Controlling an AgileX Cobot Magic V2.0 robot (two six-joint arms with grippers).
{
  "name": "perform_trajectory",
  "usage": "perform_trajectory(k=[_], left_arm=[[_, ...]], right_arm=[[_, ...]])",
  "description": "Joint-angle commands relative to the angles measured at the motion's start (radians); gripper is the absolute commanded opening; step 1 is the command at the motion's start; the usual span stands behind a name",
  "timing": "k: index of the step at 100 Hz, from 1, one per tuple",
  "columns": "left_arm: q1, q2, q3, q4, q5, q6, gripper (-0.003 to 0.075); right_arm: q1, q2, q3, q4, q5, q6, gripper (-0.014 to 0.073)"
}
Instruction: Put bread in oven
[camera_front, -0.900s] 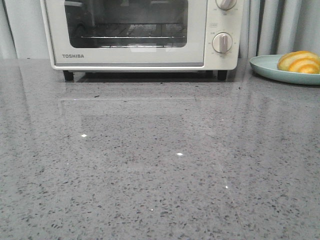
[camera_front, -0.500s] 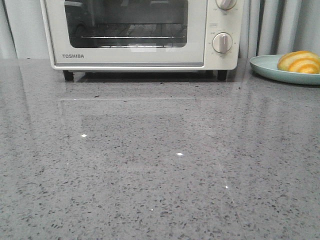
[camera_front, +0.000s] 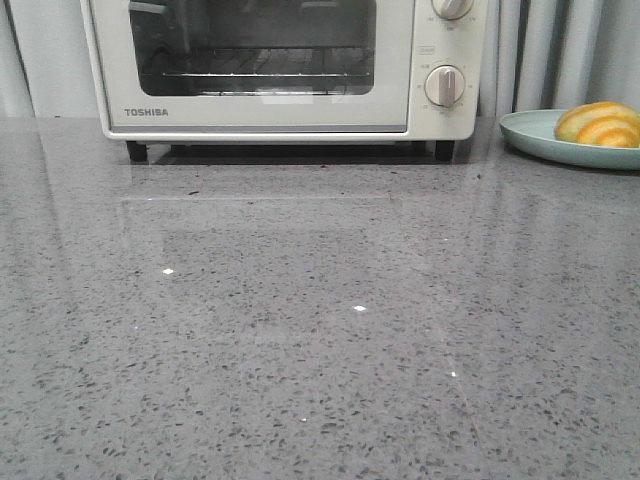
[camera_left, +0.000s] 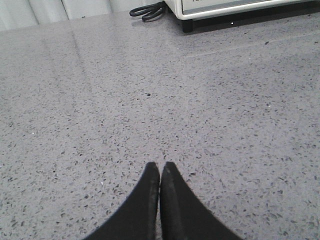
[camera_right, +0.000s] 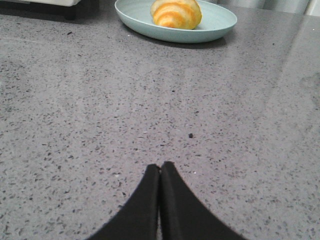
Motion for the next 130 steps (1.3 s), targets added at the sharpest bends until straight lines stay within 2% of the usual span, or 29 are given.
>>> perform_trajectory(k=[1,7,20,37,50,69,85,93,106,117,127,130], left_arm=[[0.003,-0.029,0.021,0.008,-0.058,-0.014,-0.0021],[0.003,-0.029,0.021,0.008,-0.053,-0.014,-0.0021],[0.003,-0.029,0.021,0.008,-0.05,-0.014,-0.0021],[0.003,-0.029,0.021,0.008,-0.048,-0.014,-0.0021],[0.003,-0.029,0.021,0.008,-0.048,-0.014,-0.0021],[0.003,-0.029,0.021,0.008,-0.048,-0.014,-0.0021],[0.003,-0.029,0.021,0.014,-0.058,-0.014,-0.0021],[0.003,-0.029,0.021,-0.015,-0.143,-0.014,-0.0021],[-0.001,-0.029,0.021,-0.018,-0.255,-0.014,-0.0021],[-0.001,-0.029,0.021,-0.198,-0.384,-0.054,-0.0021],[-0.001,-0.029,0.019,-0.392,-0.499,-0.06,-0.0021],[-0.001,-0.029,0.017,-0.492,-0.53,-0.065,-0.0021]], right_arm=[[0.003,-0.014,0.026,-0.007,-0.075,-0.01,-0.0048],[0.003,-0.014,0.026,-0.002,-0.155,-0.009,-0.0048],[0.003,-0.014,0.026,0.097,-0.368,0.011,-0.0048],[0.003,-0.014,0.026,0.102,-0.512,0.011,-0.0048],[0.003,-0.014,0.026,0.103,-0.507,0.011,-0.0048],[0.003,-0.014,0.026,0.104,-0.401,0.011,-0.0048],[0.003,-0.014,0.026,0.127,-0.401,0.011,-0.0048],[0.003,-0.014,0.026,0.166,-0.401,0.011,-0.0048],[0.003,-0.014,0.026,0.308,-0.411,0.011,-0.0048],[0.003,-0.014,0.026,0.419,-0.452,0.011,-0.0048],[0.003,-0.014,0.022,0.447,-0.464,0.011,-0.0048],[0.003,-0.014,0.016,0.449,-0.461,0.011,-0.0048]])
